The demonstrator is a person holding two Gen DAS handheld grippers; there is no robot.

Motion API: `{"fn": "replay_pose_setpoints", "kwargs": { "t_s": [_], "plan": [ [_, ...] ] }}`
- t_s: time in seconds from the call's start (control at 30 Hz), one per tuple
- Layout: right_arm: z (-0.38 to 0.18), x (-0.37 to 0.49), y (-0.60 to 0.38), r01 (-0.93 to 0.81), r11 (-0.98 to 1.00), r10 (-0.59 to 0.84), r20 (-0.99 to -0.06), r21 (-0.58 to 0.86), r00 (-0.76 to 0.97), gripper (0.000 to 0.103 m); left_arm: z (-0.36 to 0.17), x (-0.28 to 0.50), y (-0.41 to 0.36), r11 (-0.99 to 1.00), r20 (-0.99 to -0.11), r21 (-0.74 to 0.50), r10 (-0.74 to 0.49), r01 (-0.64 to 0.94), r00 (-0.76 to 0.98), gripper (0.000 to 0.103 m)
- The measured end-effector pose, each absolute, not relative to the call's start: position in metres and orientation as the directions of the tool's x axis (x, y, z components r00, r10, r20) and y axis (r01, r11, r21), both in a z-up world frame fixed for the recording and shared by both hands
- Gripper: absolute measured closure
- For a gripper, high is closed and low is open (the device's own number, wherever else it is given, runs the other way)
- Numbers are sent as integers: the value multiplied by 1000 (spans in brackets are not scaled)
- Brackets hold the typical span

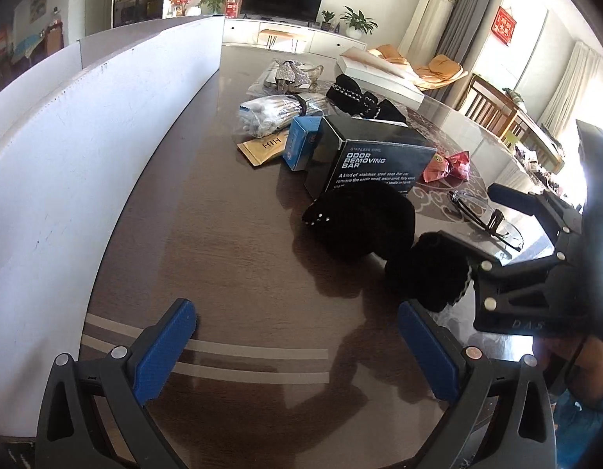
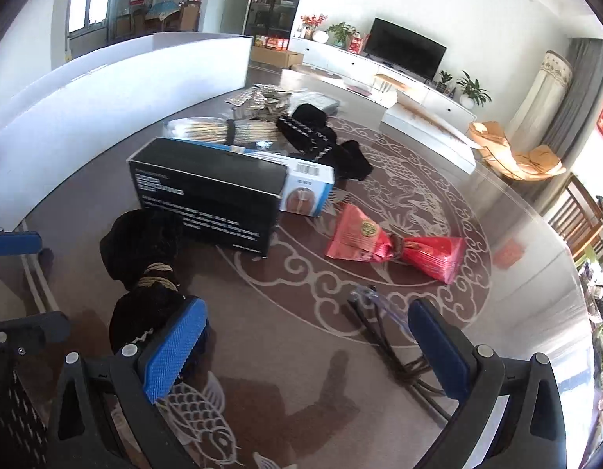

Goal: Organize objects
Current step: 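Move the left tool toward the black knit item while the right tool approaches the glasses, then grasp the black knit item with the left tool while the right tool grasps the clear glasses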

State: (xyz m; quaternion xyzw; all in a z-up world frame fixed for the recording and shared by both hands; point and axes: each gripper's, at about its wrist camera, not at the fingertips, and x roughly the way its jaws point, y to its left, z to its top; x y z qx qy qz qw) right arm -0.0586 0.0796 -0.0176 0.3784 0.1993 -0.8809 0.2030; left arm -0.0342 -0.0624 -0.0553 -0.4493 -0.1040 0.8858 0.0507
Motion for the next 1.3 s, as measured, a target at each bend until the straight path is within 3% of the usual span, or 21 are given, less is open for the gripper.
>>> {"fn": "replay_pose_setpoints", "kwargs": {
  "t_s": [0.1, 0.37, 0.43, 0.53, 0.63, 0.8, 1.07, 1.17, 1.23, 1.3],
  "plan": [
    [-19, -46, 76, 536, -831, -258, -747, -152, -613, 0, -52, -35, -70, -959, -762, -282, 213, 17, -612, 0],
    [-19, -35, 147, 390, -913, -172, -751, -121, -637, 0, -46, -55, -49, -892, -704, -451, 372, -23, -606, 0],
    [-22, -34, 156, 364, -922, -141, -763, -131, -631, 0, -46, -66, -33, -909, -732, -417, 336, -1, -593, 0],
    [-19, -29, 165, 341, -934, -145, -758, -107, -636, 0, -55, -83, -10, -961, -810, -273, 208, 38, -549, 0],
    [-11, -21, 171, 350, -929, -149, -746, -119, -649, 0, -62, -77, -6, -991, -826, -126, 84, 39, -557, 0],
    [-7, -42, 188, 387, -903, -105, -776, -188, -621, 0, -64, -66, -39, -992, -819, -119, 72, 45, -569, 0],
    [-31, -112, 188, 566, -821, -174, -911, -76, -374, 2, -66, -59, -49, -998, -817, -65, 65, -20, -573, 0],
    [-36, -122, 172, 596, -802, -195, -929, -34, -315, 14, -67, -57, -50, -999, -817, -49, 43, -5, -575, 0],
    [-39, -124, 165, 600, -800, -207, -933, -11, -293, 29, -68, -58, -50, -1000, -824, -15, 12, 1, -566, 0],
    [-38, -124, 163, 588, -809, -209, -931, -7, -299, 34, -69, -59, -49, -1000, -818, -4, 3, -1, -575, 0]
  ]
}}
